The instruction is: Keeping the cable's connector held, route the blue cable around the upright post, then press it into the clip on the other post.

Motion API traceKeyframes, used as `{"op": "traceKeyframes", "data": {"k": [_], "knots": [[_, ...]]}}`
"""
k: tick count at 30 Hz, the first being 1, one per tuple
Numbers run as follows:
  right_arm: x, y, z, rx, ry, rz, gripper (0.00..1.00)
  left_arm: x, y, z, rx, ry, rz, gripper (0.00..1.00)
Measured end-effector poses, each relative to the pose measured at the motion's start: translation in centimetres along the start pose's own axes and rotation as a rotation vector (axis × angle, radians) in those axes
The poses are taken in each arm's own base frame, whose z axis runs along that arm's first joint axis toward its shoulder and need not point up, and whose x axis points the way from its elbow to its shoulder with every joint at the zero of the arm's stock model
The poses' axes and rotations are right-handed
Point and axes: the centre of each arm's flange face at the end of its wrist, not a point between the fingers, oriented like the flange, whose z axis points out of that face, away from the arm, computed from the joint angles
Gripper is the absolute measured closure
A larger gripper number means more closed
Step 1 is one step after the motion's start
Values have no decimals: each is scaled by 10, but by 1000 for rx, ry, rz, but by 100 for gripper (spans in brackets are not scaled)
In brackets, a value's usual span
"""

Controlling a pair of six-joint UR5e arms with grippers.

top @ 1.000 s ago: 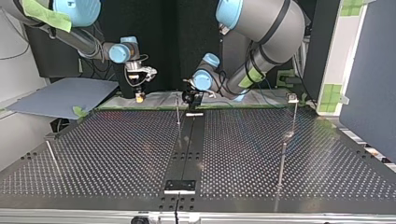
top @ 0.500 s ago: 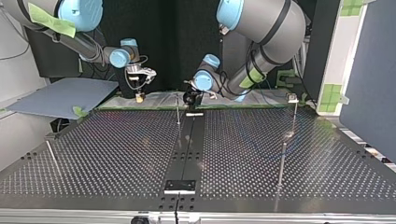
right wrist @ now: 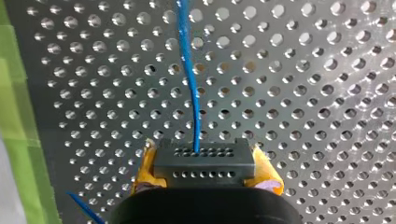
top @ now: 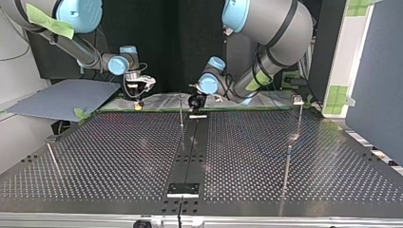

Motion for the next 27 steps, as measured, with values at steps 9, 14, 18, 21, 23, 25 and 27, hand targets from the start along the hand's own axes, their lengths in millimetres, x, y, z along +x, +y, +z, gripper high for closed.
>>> {"op": "traceKeyframes", "data": {"k": [9, 14, 18, 21, 23, 25, 27], "knots": [[10, 4, 12, -4, 15, -4, 100, -15, 14, 6, -84, -34, -16, 100], [16, 6, 19, -4, 25, -12, 100, -17, 17, 7, -97, -39, -10, 100], [21, 6, 25, 6, 37, -17, 100, -19, 19, 7, -101, -41, -7, 100], [24, 6, 28, 11, 45, -18, 100, -20, 21, 8, -103, -43, -5, 100], [26, 5, 30, 16, 49, -18, 100, -20, 22, 8, -105, -45, 1, 100], [28, 5, 32, 23, 53, -18, 100, -21, 23, 8, -109, -47, 9, 100], [29, 5, 33, 27, 56, -18, 100, -22, 25, 8, -116, -51, 19, 100]]}}
